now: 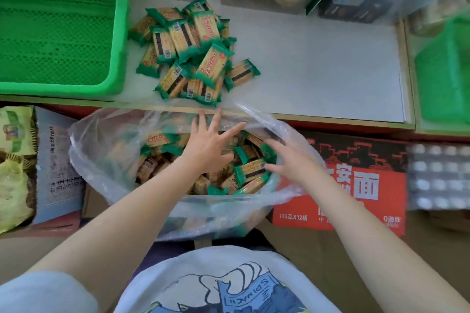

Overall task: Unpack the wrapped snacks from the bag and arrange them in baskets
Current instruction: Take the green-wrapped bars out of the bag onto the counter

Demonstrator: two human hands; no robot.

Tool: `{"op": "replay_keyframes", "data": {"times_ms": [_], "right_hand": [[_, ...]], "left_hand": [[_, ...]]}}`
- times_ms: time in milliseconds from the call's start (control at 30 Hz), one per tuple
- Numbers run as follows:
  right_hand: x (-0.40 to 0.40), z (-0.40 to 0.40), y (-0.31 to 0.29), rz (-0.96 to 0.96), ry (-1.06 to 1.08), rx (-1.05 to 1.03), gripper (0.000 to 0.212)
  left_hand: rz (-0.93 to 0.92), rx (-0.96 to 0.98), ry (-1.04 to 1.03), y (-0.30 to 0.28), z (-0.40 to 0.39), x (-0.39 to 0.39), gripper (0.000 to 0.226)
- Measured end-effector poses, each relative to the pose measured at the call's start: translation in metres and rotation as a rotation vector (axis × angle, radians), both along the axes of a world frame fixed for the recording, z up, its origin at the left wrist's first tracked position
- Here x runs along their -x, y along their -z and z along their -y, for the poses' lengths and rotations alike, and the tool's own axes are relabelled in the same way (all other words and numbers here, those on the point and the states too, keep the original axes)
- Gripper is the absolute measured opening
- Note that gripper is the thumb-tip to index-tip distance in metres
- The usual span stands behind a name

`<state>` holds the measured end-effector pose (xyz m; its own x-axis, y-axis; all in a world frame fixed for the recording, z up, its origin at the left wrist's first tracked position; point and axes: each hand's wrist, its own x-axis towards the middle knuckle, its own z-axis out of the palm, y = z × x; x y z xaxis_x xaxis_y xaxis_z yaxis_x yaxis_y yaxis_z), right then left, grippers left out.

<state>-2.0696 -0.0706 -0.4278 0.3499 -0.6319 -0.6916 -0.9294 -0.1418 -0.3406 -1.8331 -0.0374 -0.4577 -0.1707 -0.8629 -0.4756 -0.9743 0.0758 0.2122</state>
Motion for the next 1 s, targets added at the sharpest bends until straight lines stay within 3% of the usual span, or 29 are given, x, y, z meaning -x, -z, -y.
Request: {"op": "replay_keyframes", "data": {"times_ms": [133, 300, 433, 500, 633, 700, 767, 800, 900, 933, 1000], "right_hand": [[0.002, 0.014, 0.011, 0.071, 0.120, 0.134, 0.088], [0.004, 0.028, 0.007, 0.113, 0.175, 0.169, 0.085], [0.011, 0.036, -0.019, 0.266, 0.317, -0.019, 0.065], [0.016, 0.035, -0.039, 0.305, 0.289, -0.085, 0.051], [0.031, 0.027, -0.082, 0.493, 0.326, -0.377, 0.036], [0.035, 0.024, -0.082, 0.544, 0.414, -0.257, 0.031], [0.031, 0.025, -0.058, 0.367, 0.479, 0.077, 0.034], [0.026, 0.025, -0.042, 0.204, 0.421, 0.190, 0.047], [0.008, 0.016, 0.008, -0.115, 0.345, 0.099, 0.103], [0.004, 0.013, 0.022, -0.127, 0.389, 0.049, 0.109], [0.000, 0.013, 0.041, -0.058, 0.484, 0.020, 0.094]], "left_hand": [[0.065, -0.012, 0.042, 0.006, 0.004, 0.009, 0.074], [0.083, -0.015, 0.047, 0.011, 0.006, 0.012, 0.071], [0.028, -0.039, -0.006, 0.007, 0.008, 0.014, 0.071], [-0.026, -0.039, -0.045, 0.002, 0.009, 0.015, 0.068], [-0.159, 0.150, -0.076, -0.009, -0.004, 0.023, 0.054], [-0.192, 0.231, -0.091, -0.008, -0.013, 0.030, 0.045], [-0.191, 0.228, -0.147, -0.005, -0.017, 0.035, 0.041], [-0.190, 0.209, -0.176, -0.003, -0.017, 0.036, 0.043], [-0.205, 0.116, -0.220, 0.002, -0.016, 0.039, 0.059], [-0.204, 0.074, -0.219, 0.003, -0.014, 0.039, 0.065], [-0.196, 0.002, -0.208, 0.002, -0.011, 0.037, 0.071]]}}
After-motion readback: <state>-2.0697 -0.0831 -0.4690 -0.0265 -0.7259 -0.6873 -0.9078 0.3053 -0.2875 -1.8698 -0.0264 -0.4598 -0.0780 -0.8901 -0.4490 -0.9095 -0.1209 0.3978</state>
